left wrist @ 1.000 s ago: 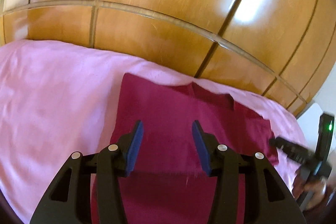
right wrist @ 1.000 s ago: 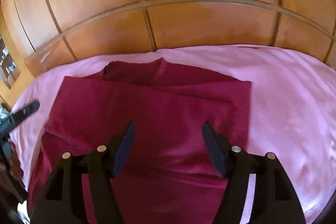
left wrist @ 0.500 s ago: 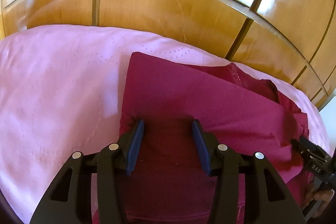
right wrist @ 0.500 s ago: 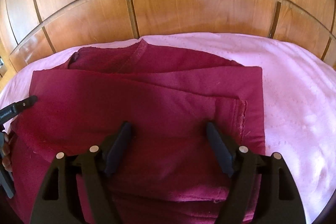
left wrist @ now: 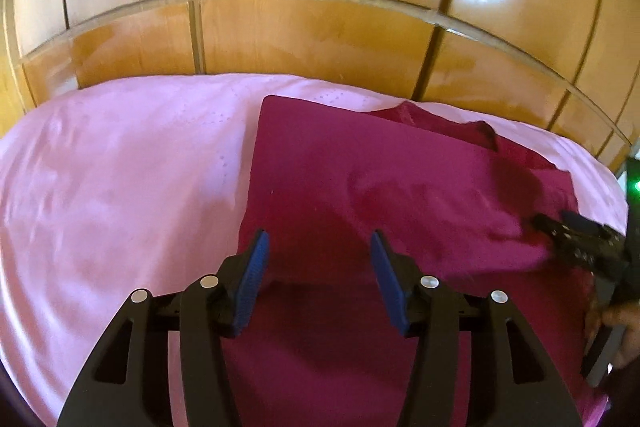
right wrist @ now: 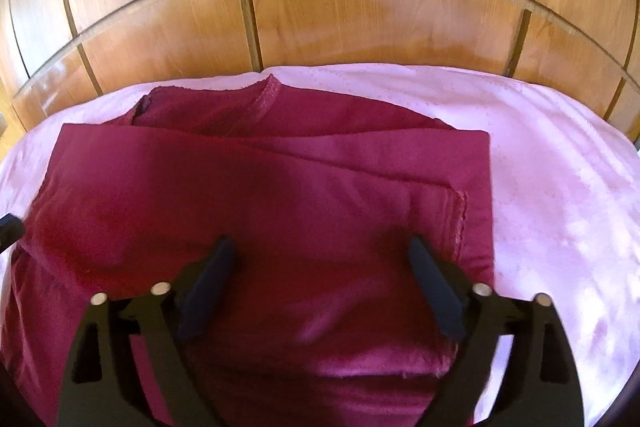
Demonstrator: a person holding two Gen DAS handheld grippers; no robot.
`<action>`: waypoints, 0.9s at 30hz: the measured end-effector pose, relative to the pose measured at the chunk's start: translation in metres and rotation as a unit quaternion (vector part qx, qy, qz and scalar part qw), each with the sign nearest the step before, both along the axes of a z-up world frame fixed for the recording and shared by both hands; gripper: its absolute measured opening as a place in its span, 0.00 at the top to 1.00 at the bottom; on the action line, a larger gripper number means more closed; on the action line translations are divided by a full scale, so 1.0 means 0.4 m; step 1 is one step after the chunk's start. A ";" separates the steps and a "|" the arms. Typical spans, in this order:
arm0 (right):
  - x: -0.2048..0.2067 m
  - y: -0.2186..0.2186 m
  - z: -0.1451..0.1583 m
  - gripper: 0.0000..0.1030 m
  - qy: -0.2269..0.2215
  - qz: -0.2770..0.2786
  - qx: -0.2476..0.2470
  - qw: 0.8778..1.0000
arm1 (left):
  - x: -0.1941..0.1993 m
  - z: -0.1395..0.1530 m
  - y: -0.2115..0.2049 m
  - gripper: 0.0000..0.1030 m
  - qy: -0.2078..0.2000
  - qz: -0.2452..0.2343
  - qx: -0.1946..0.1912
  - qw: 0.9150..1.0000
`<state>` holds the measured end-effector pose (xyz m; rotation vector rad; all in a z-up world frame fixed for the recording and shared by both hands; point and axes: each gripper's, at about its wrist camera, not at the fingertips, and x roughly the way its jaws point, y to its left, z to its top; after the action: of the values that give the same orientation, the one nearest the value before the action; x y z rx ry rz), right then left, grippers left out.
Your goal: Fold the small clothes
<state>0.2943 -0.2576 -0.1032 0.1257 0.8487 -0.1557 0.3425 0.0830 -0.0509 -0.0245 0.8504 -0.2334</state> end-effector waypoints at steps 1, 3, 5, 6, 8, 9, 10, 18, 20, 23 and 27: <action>-0.009 0.005 0.006 0.12 0.001 -0.001 -0.002 1.000 | -0.022 0.010 0.005 0.50 -0.006 -0.003 0.001 1.000; -0.032 0.022 0.021 0.12 0.002 0.000 -0.006 1.000 | -0.040 0.022 0.009 0.50 -0.011 -0.005 0.000 1.000; -0.055 0.036 0.040 0.12 -0.007 0.003 -0.005 1.000 | -0.064 0.035 0.018 0.50 -0.016 -0.004 -0.005 1.000; -0.065 0.043 0.050 0.12 -0.014 0.004 -0.006 1.000 | -0.074 0.041 0.021 0.49 -0.019 -0.003 -0.006 1.000; -0.080 0.060 0.074 0.12 -0.026 0.012 -0.004 1.000 | -0.093 0.053 0.023 0.47 -0.025 -0.005 -0.008 1.000; -0.083 0.069 0.082 0.12 -0.029 0.016 -0.003 0.999 | -0.102 0.059 0.023 0.41 -0.029 -0.006 -0.010 1.000; -0.086 0.079 0.088 0.12 -0.032 0.021 -0.003 0.999 | -0.110 0.064 0.024 0.40 -0.033 -0.005 -0.012 0.999; -0.044 0.125 0.075 0.12 -0.014 0.029 -0.004 0.999 | -0.155 0.085 0.030 0.40 -0.045 -0.006 -0.018 0.999; -0.023 0.125 0.046 0.12 0.012 0.028 -0.004 1.000 | -0.160 0.082 0.034 0.39 -0.043 -0.006 -0.018 0.999; -0.006 0.132 -0.019 0.10 0.052 0.035 -0.008 0.998 | -0.171 0.064 0.041 0.34 -0.031 -0.007 -0.016 0.999; -0.014 0.134 -0.018 0.10 0.045 0.031 -0.012 0.998 | -0.194 0.021 0.071 0.34 0.001 -0.005 -0.018 1.000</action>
<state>0.2887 -0.2040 -0.1102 0.0705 0.9391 -0.1137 0.2650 0.1115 -0.0427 -0.0552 0.8481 -0.2576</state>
